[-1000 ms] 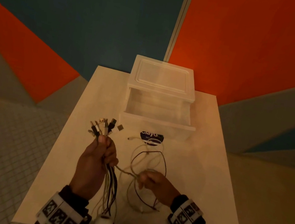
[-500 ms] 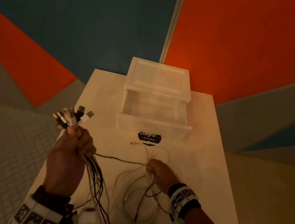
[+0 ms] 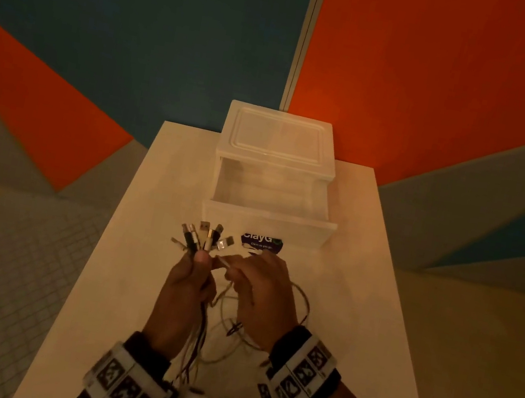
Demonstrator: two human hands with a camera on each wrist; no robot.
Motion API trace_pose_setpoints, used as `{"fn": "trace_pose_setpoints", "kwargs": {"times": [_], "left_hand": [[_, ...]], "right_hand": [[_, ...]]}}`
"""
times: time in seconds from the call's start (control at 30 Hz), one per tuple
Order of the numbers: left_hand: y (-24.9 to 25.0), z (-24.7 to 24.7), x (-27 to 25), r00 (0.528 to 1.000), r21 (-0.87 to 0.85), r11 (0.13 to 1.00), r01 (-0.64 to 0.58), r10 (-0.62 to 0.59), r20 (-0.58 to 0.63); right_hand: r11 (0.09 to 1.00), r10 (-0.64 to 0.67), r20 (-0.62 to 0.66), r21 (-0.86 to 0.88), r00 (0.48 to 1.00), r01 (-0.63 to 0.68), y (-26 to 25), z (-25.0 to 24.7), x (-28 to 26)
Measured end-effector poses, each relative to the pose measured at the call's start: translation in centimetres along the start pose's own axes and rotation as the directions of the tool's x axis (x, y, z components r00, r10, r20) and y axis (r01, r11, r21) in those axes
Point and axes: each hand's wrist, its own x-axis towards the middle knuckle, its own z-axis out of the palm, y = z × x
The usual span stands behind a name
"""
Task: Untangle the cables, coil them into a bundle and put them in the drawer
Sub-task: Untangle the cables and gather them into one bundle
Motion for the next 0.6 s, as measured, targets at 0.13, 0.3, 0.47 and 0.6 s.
{"fn": "trace_pose_setpoints", "kwargs": {"times": [0.13,0.3,0.47,0.6], "left_hand": [[0.7,0.0,0.5,0.999,-0.138,0.99,0.031,-0.033,-0.009],[3.1,-1.4,0.6,0.997,-0.211,0.976,-0.048,0.058,0.043],[4.8,-2.5,0.0,0.986,-0.275,0.958,-0.077,0.115,0.124],[5.8,-2.6,-0.9,0.969,-0.306,0.945,-0.114,0.174,0.176]], "right_hand": [[0.996,-0.063,0.101,-0.061,0.993,0.069,1.0,1.7,-2.0],[0.979,0.012,0.236,-0.202,0.972,0.037,6.2,3.9,-4.2],[0.944,0.187,0.39,-0.325,0.902,-0.055,9.7,5.1,-4.8],[0.907,0.247,0.37,-0.413,0.896,-0.08,10.9,5.3,-4.4]]}}
